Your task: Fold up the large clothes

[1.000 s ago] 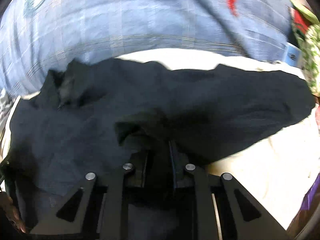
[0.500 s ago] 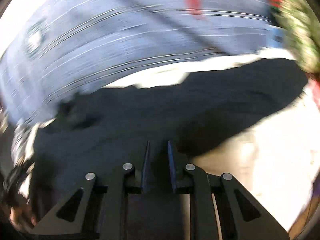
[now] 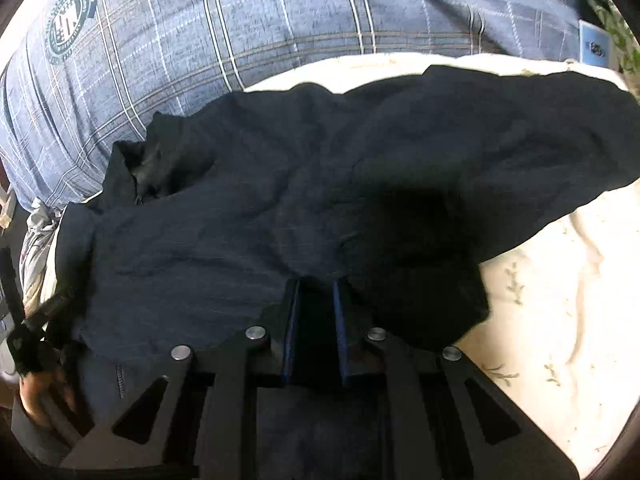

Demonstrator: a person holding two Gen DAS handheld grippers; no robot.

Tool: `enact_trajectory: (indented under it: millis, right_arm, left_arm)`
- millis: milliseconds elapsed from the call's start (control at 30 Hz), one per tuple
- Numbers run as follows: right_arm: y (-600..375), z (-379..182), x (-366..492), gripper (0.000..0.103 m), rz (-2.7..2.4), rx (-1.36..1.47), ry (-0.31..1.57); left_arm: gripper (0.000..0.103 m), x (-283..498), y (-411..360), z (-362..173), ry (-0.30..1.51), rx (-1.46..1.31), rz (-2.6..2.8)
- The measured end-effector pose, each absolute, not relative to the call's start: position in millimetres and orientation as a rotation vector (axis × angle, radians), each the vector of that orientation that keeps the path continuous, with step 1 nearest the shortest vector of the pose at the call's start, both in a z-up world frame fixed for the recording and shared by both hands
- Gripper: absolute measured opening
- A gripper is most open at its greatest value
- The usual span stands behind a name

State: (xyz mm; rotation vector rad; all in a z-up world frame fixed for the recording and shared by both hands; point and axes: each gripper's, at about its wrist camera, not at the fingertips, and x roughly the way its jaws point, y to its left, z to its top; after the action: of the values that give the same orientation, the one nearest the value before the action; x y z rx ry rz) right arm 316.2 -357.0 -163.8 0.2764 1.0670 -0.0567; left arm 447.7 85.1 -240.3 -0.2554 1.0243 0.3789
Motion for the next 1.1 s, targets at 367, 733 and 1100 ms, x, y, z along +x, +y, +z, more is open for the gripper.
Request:
enact_trajectory:
  millis: [367,733,1100]
  right_arm:
    - [-352,-138,292,0.023,-0.042,0.313,1.008]
    - [-350,-132,272,0.038,-0.031,0.343,0.991]
    - [-346,-148,286,0.038,-0.047,0.364,1.020]
  left_arm:
    - [0.096,359,23,-182,0.945,-0.145,0.168]
    - [0.032,345,-21,-233,0.925,0.339,0.048]
    - [0.012,417,6,-242,0.887,0.473,0.201]
